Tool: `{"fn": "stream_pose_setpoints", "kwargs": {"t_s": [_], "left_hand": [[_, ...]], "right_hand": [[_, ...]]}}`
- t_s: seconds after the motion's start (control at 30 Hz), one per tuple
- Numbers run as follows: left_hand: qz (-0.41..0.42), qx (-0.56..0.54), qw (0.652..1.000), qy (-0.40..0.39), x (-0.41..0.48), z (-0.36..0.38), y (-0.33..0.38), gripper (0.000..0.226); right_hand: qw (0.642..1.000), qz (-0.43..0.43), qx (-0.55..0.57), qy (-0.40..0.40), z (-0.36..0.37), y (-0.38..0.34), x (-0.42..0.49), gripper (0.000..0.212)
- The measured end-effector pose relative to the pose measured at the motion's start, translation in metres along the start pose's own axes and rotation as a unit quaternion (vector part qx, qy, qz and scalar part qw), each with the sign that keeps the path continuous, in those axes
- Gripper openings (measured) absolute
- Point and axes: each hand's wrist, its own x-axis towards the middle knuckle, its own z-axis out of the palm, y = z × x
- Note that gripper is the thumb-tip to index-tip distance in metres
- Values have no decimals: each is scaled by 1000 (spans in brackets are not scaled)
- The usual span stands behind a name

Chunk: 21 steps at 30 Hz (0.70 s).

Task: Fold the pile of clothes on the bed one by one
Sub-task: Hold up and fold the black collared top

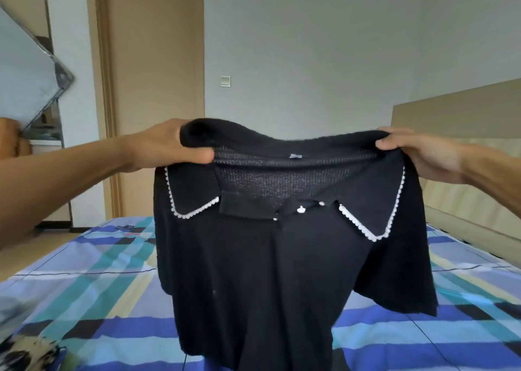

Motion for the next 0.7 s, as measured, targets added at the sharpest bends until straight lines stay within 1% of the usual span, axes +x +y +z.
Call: {"fn": "stream_pose_setpoints", "kwargs": {"t_s": [0.03,0.07,0.13,0.17,0.27,0.3,0.37,0.4,0.47,0.57,0.6,0.67,0.7], "left_hand": [[10,47,998,-33,-1,-3,2,61],[19,91,994,-60,-2,-4,1,66],[26,145,986,-83,-4,-6,-4,57],[29,152,985,-81,-6,-7,-8,50],[31,154,985,-74,-11,-13,-18,36],[32,159,984,-77,-12,-14,-20,30],[30,163,983,-80,-16,-15,-24,20],[30,165,983,-67,-18,-15,-25,16],[39,179,983,0,-20,-16,-30,18],[57,182,974,126,-19,-18,-34,22],[59,162,973,155,-19,-18,-32,21],[50,97,973,206,-17,-21,-25,19],[42,64,972,223,-15,-21,-21,21]], "right_hand": [[999,3,-3,-36,-7,1,-2,62],[997,12,-2,-75,-13,2,-4,69],[989,37,9,-142,-19,5,-7,63],[986,46,-3,-158,-19,7,-9,59],[985,45,-98,-138,-12,14,-10,50],[986,35,-112,-117,-8,16,-10,44],[991,6,-119,-65,-2,21,-9,43],[993,-12,-114,-39,1,22,-8,42],[994,-45,-98,14,9,22,-8,37],[989,-94,-97,68,13,21,-3,62],[985,-113,-100,86,13,19,-1,57],[975,-151,-106,124,13,12,4,25],[971,-162,-108,142,13,9,4,14]]}}
